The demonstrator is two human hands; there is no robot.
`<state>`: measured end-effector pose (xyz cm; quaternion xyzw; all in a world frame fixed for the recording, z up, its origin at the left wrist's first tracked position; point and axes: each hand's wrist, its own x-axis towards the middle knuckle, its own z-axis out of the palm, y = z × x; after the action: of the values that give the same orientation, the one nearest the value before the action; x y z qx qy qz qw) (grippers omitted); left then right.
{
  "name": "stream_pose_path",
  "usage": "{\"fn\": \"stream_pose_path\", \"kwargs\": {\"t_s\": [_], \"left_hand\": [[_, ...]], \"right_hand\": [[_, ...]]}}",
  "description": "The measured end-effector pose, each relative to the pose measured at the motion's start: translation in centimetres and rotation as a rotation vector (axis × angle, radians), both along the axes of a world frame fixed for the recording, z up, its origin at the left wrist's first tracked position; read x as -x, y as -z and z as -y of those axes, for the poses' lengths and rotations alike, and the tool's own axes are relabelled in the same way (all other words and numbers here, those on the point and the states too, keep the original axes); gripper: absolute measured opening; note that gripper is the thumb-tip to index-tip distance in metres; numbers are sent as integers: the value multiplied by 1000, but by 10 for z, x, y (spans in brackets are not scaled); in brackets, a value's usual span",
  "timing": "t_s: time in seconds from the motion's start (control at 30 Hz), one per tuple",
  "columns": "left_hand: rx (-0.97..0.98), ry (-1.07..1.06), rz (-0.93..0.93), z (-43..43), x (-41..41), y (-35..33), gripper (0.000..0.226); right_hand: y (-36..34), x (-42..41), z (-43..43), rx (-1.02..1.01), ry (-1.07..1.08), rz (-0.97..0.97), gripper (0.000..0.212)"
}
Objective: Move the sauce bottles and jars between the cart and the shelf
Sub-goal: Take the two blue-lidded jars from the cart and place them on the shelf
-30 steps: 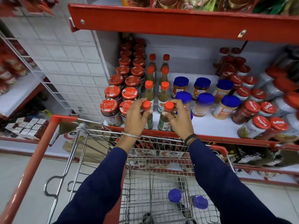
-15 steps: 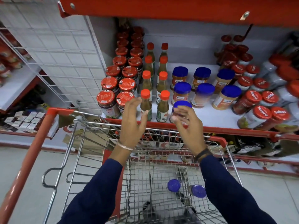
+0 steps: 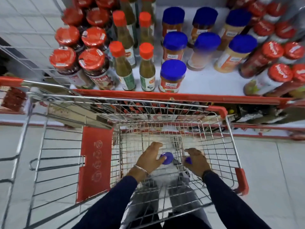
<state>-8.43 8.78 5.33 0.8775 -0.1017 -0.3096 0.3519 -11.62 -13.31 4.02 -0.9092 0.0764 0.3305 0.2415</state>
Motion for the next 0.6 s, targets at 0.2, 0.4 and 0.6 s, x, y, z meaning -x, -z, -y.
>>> {"fn": "stream_pose_path", "kwargs": {"t_s": [0.2,0.4,0.6], "left_hand": [[-156,20,-169,40,13,68,82],[-324,50,-107,63,16,84,61],[-313,79,-37,57,8,53,58]], "right_hand": [[57,2,15,197,-265,-211,76],[66,-4,21,151,-283,-125,58],[39,-13,34,87,-220,-56,52]]}}
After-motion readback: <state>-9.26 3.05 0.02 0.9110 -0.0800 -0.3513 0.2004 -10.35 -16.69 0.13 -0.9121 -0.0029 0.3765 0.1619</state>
